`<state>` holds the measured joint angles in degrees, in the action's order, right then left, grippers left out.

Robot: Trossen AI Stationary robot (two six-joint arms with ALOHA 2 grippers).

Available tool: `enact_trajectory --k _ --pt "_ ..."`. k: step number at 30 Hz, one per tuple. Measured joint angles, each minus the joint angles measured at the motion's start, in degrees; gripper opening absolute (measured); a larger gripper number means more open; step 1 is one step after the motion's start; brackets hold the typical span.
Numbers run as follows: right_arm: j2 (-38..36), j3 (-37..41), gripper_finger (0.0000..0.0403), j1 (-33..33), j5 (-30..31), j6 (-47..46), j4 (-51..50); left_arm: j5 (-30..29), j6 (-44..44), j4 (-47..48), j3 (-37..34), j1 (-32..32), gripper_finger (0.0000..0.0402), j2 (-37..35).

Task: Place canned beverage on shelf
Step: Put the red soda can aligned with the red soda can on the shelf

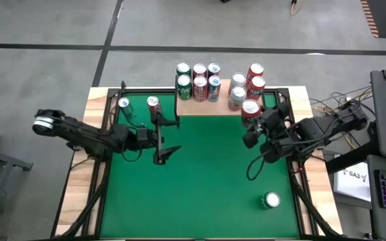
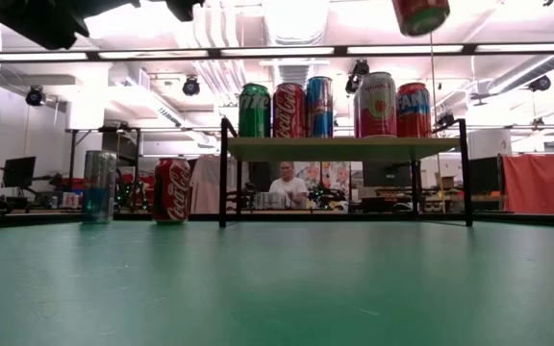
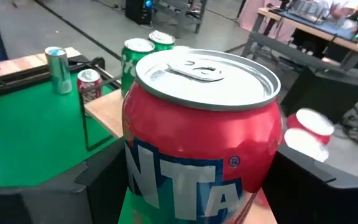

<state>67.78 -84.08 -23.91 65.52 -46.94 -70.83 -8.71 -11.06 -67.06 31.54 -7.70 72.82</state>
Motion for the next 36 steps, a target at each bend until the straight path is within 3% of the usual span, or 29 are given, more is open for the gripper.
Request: enact_trajectory --k 10,18,25,30,36 --pt "-14.34 21.39 0.0285 -0.03 -0.07 11.68 24.7 -1.27 -2.33 10.15 -2.42 2.7 0.0377 -11.55" --pt "-23.18 31.78 0.0285 0.32 -1.57 23.17 40.78 -1.42 -3.05 13.89 -3.53 4.28 0.0378 -17.01" --pt "-25.3 37.75 0.0285 3.67 -7.75 36.22 56.15 -1.46 -3.55 16.67 -3.47 5.54 0.0378 -18.57" --pt "-25.38 39.22 0.0285 6.26 -12.71 41.77 59.15 -3.08 -3.93 18.02 -3.29 7.27 0.0378 -18.67" --pt "-25.73 39.29 0.0285 8.54 -12.06 45.11 58.26 -7.5 -6.32 19.05 -3.29 8.73 0.0378 -18.62"
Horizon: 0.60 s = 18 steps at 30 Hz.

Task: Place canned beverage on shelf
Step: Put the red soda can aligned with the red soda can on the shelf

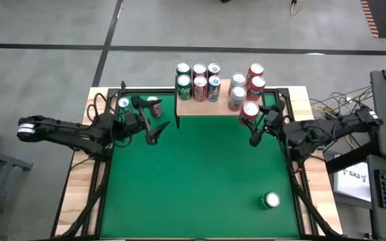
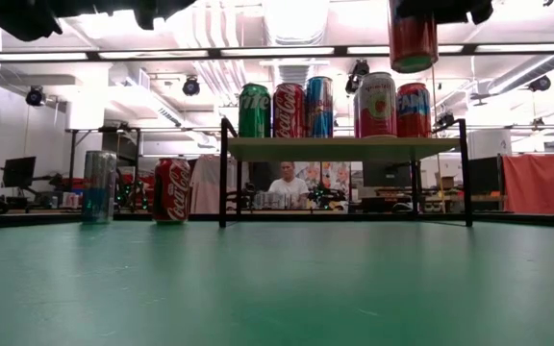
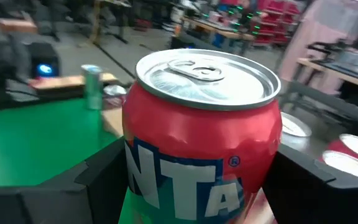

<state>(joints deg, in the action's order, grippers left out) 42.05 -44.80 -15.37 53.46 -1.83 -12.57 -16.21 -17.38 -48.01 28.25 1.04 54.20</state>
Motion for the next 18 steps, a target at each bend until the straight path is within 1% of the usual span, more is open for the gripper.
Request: enact_trajectory --k 4,7,13,18 --pt "-0.36 0.9 0.0285 2.25 0.59 -1.83 -3.27 -0.56 -0.1 -0.02 0.59 0.77 0.0378 -0.42" --pt "-1.43 3.15 0.0285 3.77 0.47 -3.65 -3.46 -0.86 -0.96 -0.16 1.55 1.26 0.0378 -0.46" --pt "-7.02 8.89 0.0285 4.69 0.72 -7.87 -3.34 -1.35 -4.73 0.48 3.02 2.18 0.0378 -0.48" --pt "-11.69 12.66 0.0285 4.67 3.47 -10.43 -2.98 -1.41 -6.17 0.6 3.09 3.74 0.0378 -0.51"
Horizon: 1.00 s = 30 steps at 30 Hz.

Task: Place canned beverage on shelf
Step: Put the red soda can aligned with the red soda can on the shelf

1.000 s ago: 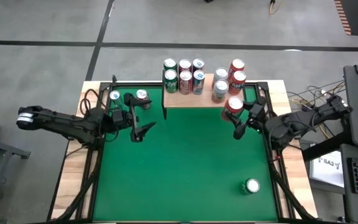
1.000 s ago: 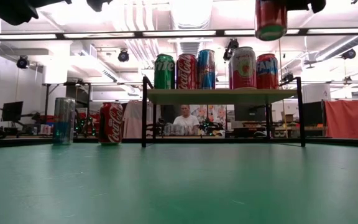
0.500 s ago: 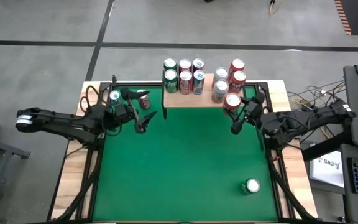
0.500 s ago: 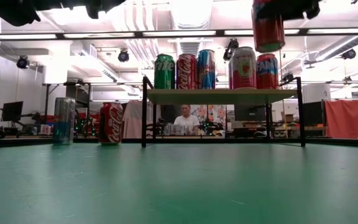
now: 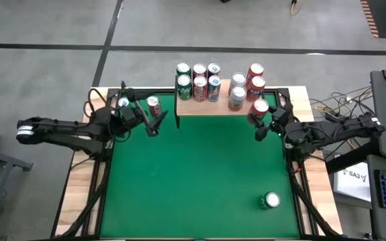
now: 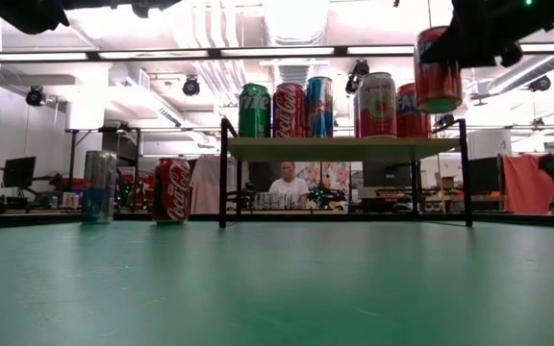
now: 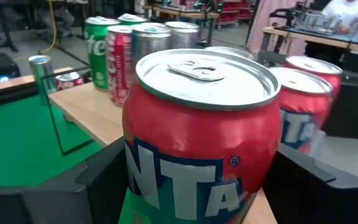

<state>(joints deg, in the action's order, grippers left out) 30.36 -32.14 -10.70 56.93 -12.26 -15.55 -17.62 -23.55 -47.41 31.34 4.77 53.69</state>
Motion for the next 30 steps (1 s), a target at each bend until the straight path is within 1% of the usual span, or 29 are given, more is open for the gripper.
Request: enact_trajectory --k 3,8,11,15,20,23,27,30 --pt "-1.56 1.6 0.0285 0.02 1.0 -0.8 0.02 -0.01 0.17 -0.4 0.01 1.75 0.0378 0.0" --pt "-2.24 3.57 0.0285 0.03 5.07 -2.23 0.0 0.06 1.56 -2.59 0.77 5.47 0.0378 0.74" --pt "-2.19 3.86 0.0285 0.04 5.39 -4.08 0.09 1.02 1.56 -2.65 1.27 7.66 0.0378 1.99" --pt "-1.51 3.95 0.0285 0.21 7.59 -5.85 1.65 1.67 1.55 -3.36 1.69 10.12 0.0378 4.32" --pt "0.45 3.97 0.0285 0.85 7.73 -6.24 3.22 2.17 1.1 -7.24 1.74 11.88 0.0378 6.53" --pt "2.81 3.97 0.0285 1.2 7.72 -7.53 5.43 2.66 0.58 -7.49 1.74 12.58 0.0377 7.22" --pt "6.28 4.02 0.0285 2.11 7.69 -7.36 6.04 2.66 0.16 -7.53 1.78 13.2 0.0377 7.6" --pt "8.34 3.97 0.0285 3.23 8.87 -7.37 6.02 2.67 0.1 -7.53 1.96 13.27 0.0377 7.72"
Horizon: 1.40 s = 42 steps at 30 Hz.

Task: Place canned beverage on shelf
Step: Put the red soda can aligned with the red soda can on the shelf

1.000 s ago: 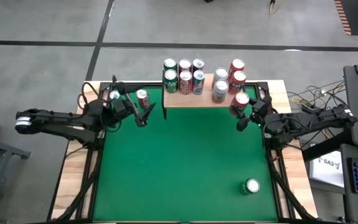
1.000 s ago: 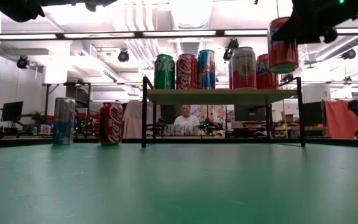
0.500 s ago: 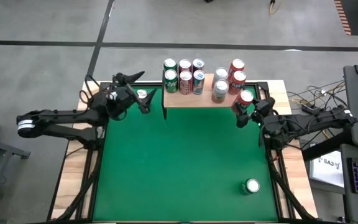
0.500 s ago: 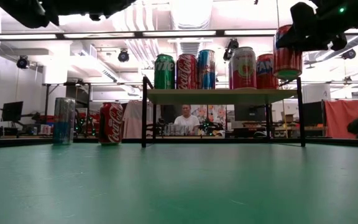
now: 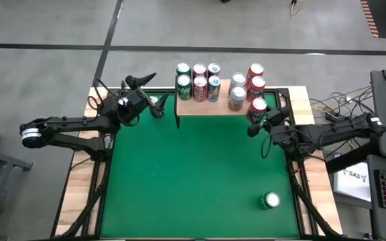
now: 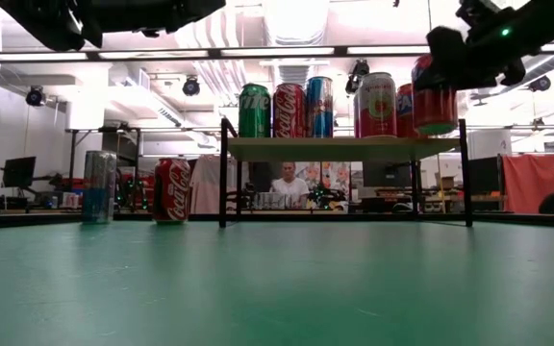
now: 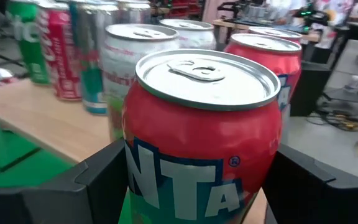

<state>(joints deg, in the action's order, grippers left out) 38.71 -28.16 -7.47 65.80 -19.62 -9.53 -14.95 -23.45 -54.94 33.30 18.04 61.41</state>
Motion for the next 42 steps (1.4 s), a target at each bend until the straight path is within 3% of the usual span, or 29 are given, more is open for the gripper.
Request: enact_trajectory --k 33,42 --pt "8.4 -3.22 0.0286 9.91 0.55 -3.4 0.29 -0.11 -1.39 0.55 -0.07 0.35 0.0378 0.02" --pt "8.34 -3.39 0.0347 10.89 0.37 -3.18 0.09 -1.04 -1.81 0.72 -0.07 0.46 0.0378 0.02"
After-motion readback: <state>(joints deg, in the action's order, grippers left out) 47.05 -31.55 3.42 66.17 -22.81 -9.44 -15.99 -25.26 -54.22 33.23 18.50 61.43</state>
